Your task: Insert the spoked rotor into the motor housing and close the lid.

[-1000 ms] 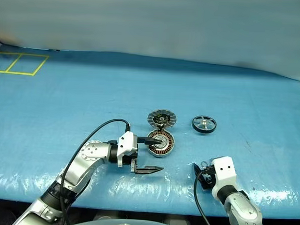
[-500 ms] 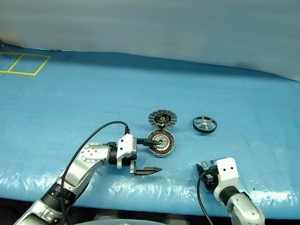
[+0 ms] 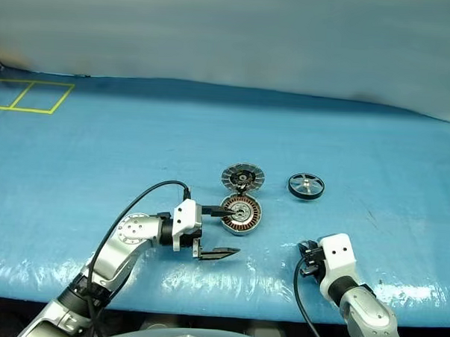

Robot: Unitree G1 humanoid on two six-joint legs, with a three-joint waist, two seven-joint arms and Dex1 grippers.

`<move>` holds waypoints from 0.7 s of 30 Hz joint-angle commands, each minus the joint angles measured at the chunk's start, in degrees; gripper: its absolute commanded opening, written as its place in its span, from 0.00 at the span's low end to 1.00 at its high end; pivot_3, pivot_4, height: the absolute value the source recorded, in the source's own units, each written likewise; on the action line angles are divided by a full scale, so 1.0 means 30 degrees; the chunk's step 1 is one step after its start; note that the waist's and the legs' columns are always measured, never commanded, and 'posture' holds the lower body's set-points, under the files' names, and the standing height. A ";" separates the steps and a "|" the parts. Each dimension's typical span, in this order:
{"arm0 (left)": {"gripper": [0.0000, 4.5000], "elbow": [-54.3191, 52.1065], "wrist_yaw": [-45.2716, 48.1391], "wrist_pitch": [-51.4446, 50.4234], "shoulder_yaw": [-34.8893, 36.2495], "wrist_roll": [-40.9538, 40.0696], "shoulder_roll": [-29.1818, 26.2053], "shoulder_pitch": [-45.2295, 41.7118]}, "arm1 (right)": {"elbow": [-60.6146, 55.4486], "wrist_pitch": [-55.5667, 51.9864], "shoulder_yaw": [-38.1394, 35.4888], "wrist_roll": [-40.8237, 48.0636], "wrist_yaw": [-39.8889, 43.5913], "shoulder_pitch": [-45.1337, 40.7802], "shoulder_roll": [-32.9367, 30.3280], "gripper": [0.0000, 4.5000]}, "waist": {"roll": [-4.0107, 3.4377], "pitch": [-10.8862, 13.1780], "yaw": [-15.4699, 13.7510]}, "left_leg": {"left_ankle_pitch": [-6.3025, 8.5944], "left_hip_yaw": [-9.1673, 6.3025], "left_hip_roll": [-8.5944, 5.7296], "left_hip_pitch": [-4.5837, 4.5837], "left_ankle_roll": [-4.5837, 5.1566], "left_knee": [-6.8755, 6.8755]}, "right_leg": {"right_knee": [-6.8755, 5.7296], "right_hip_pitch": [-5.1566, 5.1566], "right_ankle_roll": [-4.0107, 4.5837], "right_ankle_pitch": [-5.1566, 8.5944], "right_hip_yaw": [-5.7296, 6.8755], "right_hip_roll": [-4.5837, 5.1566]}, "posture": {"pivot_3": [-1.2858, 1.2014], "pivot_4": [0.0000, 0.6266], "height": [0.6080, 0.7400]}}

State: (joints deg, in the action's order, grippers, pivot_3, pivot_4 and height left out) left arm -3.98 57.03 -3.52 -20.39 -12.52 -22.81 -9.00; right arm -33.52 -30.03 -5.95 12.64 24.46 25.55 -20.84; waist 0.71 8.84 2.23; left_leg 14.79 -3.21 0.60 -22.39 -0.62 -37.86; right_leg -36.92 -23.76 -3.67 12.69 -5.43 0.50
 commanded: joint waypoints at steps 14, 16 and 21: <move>1.00 -0.0117 -0.1179 0.0065 0.2824 -0.0152 -0.0899 -0.0026 | -0.0987 -0.2454 0.5819 0.0320 0.1847 -0.8253 -0.1903 0.14 | 0.0006 0.0003 -0.0040 | 0.0008 -0.0027 -0.0019 -0.0037 0.0013 -0.0013 | 0.0018 -0.0005 -0.0015 -0.0014 0.0020 0.0005 | 0.52 0.24 1.00; 1.00 -0.0506 -0.1306 -0.0087 0.2828 -0.0131 -0.0951 0.0165 | -0.0326 -0.2334 0.6324 0.0118 0.2063 -0.8811 -0.2077 0.14 | 0.0008 0.0003 -0.0035 | 0.0008 -0.0024 -0.0019 -0.0037 0.0014 -0.0017 | 0.0017 -0.0006 -0.0018 -0.0017 0.0018 0.0005 | 0.52 0.24 1.00; 1.00 -0.1508 -0.1680 -0.0523 0.2784 -0.0133 -0.1051 0.0787 | 0.1225 -0.1857 0.6691 -0.0034 0.2445 -0.9649 -0.2100 0.14 | 0.0009 0.0005 -0.0044 | 0.0008 -0.0037 -0.0018 -0.0044 0.0015 -0.0015 | 0.0014 -0.0009 -0.0019 -0.0020 0.0032 0.0005 | 0.52 0.24 1.00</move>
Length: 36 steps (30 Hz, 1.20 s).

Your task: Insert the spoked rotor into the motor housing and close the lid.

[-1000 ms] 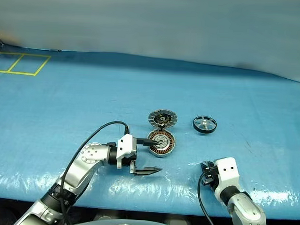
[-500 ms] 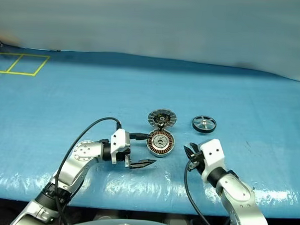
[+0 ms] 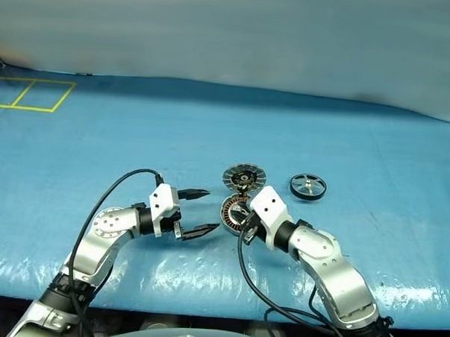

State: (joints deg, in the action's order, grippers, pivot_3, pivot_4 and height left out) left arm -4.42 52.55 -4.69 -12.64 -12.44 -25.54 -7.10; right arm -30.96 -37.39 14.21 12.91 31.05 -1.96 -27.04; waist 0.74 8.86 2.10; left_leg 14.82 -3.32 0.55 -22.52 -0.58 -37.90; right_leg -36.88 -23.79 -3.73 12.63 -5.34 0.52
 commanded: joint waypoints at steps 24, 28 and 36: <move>1.00 -0.2546 -0.0796 -0.1096 -0.0150 0.0093 -0.0267 0.0706 | 0.3058 0.1351 -0.0204 -0.0761 0.0148 -0.0656 0.0208 0.14 | -0.0001 -0.0002 0.0010 | 0.0000 0.0007 0.0002 0.0016 0.0000 -0.0019 | -0.0011 0.0013 -0.0005 -0.0006 -0.0004 -0.0002 | 0.52 0.24 1.00; 1.00 -0.2414 -0.0773 -0.1033 -0.0313 0.0215 -0.0252 0.0613 | 0.2774 0.1267 -0.0482 -0.0518 0.0266 -0.0459 0.0067 0.14 | -0.0002 -0.0002 -0.0003 | 0.0000 0.0006 0.0001 0.0016 0.0000 -0.0020 | -0.0012 0.0014 -0.0006 -0.0006 -0.0004 -0.0002 | 0.52 0.24 1.00; 1.00 -0.2210 -0.0800 -0.1085 -0.0419 0.0226 -0.0133 0.0517 | 0.2967 0.1410 -0.0385 -0.0757 0.0163 -0.0095 -0.0085 0.14 | -0.0001 -0.0003 -0.0015 | 0.0000 0.0005 -0.0003 0.0015 0.0000 -0.0025 | -0.0010 0.0020 -0.0007 -0.0006 -0.0003 0.0001 | 0.52 0.24 1.00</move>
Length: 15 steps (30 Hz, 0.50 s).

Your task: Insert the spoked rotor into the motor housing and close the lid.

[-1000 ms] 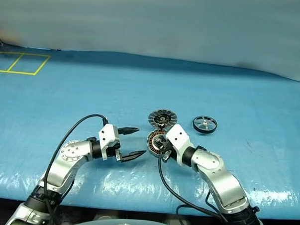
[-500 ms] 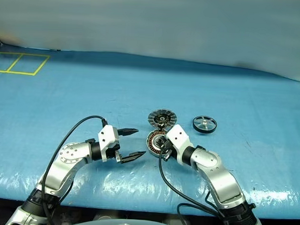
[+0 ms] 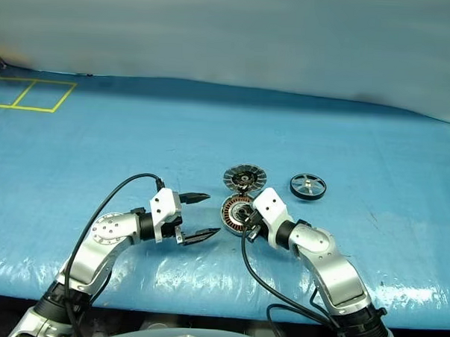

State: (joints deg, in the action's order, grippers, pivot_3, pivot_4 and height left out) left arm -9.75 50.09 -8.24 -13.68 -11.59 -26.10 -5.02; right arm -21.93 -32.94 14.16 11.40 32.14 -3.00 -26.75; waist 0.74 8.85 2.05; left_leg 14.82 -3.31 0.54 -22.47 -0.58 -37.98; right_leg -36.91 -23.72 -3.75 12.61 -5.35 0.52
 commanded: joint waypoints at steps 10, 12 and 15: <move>1.00 -0.0198 0.0030 0.0283 -0.0139 0.0033 0.0069 -0.0086 | 0.0276 -0.0528 -0.0534 0.0010 -0.0568 0.0200 0.0211 0.14 | 0.0000 -0.0001 0.0003 | -0.0001 -0.0001 -0.0002 0.0009 0.0001 -0.0018 | -0.0005 0.0014 -0.0004 -0.0003 -0.0001 0.0001 | 0.52 0.24 1.00; 1.00 -0.0145 0.0034 0.0306 -0.0132 0.0022 0.0082 -0.0069 | 0.0285 -0.0555 -0.0495 -0.0007 -0.0517 0.0177 0.0133 0.14 | 0.0001 -0.0001 0.0003 | -0.0001 0.0000 -0.0002 0.0011 0.0001 -0.0024 | -0.0005 0.0019 -0.0005 -0.0003 -0.0001 0.0001 | 0.52 0.24 1.00; 1.00 -0.0072 0.0045 0.0363 -0.0156 0.0068 0.0073 -0.0064 | 0.0424 -0.0589 -0.0593 -0.0164 -0.0723 0.0138 0.0131 0.14 | 0.0001 -0.0002 0.0003 | -0.0001 0.0000 -0.0002 0.0011 0.0001 -0.0028 | -0.0005 0.0021 -0.0006 -0.0004 -0.0001 0.0002 | 0.52 0.24 1.00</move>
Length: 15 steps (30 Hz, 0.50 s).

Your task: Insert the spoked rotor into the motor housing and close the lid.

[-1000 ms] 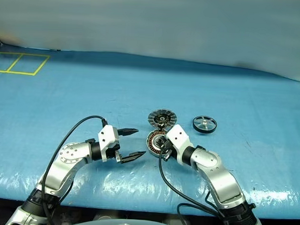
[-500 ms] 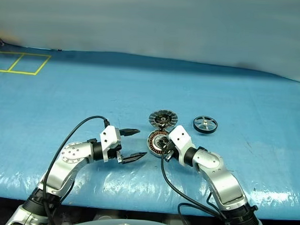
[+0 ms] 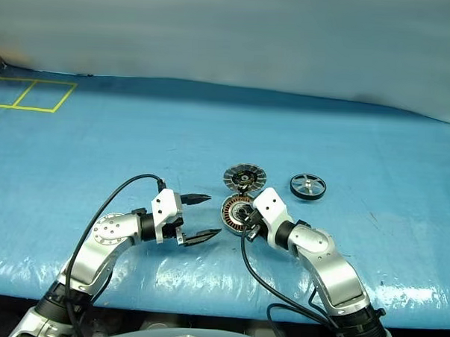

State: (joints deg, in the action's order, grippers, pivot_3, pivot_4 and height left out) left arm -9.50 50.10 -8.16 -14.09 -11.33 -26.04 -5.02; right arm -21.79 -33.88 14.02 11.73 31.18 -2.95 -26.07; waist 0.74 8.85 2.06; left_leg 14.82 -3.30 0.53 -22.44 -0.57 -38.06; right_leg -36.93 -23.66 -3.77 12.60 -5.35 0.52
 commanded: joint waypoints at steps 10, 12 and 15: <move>1.00 0.0255 0.0134 0.0664 -0.0191 0.0215 0.0078 -0.0039 | 0.0549 -0.1257 -0.1091 0.0224 -0.0758 0.0099 0.0261 0.14 | 0.0001 -0.0004 -0.0007 | -0.0002 0.0001 -0.0007 0.0003 0.0003 -0.0019 | -0.0001 0.0012 -0.0010 -0.0008 -0.0004 0.0004 | 0.52 0.24 1.00; 1.00 0.0367 0.0166 0.0765 -0.0225 0.0257 0.0108 -0.0042 | 0.0412 -0.1234 -0.1039 0.0231 -0.0606 0.0250 0.0086 0.14 | -0.0001 -0.0006 -0.0008 | -0.0002 -0.0001 -0.0006 0.0011 0.0003 -0.0017 | -0.0003 0.0018 -0.0007 -0.0009 -0.0002 0.0003 | 0.52 0.24 1.00; 1.00 0.0592 0.0289 0.0913 -0.0293 0.0357 0.0105 -0.0082 | 0.0138 -0.1374 -0.1564 0.0884 -0.0421 0.0353 0.0180 0.14 | 0.0000 -0.0006 -0.0008 | -0.0002 0.0001 -0.0007 0.0014 0.0003 -0.0018 | -0.0001 0.0024 -0.0007 -0.0009 -0.0003 0.0003 | 0.52 0.24 1.00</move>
State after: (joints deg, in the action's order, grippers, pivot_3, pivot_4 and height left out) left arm -7.28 50.56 -6.79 -14.60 -10.17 -25.96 -5.00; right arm -21.81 -36.68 11.61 14.05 30.24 -2.78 -24.96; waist 0.74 8.83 2.04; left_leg 14.81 -3.30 0.51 -22.40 -0.56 -38.11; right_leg -36.93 -23.59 -3.79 12.57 -5.36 0.53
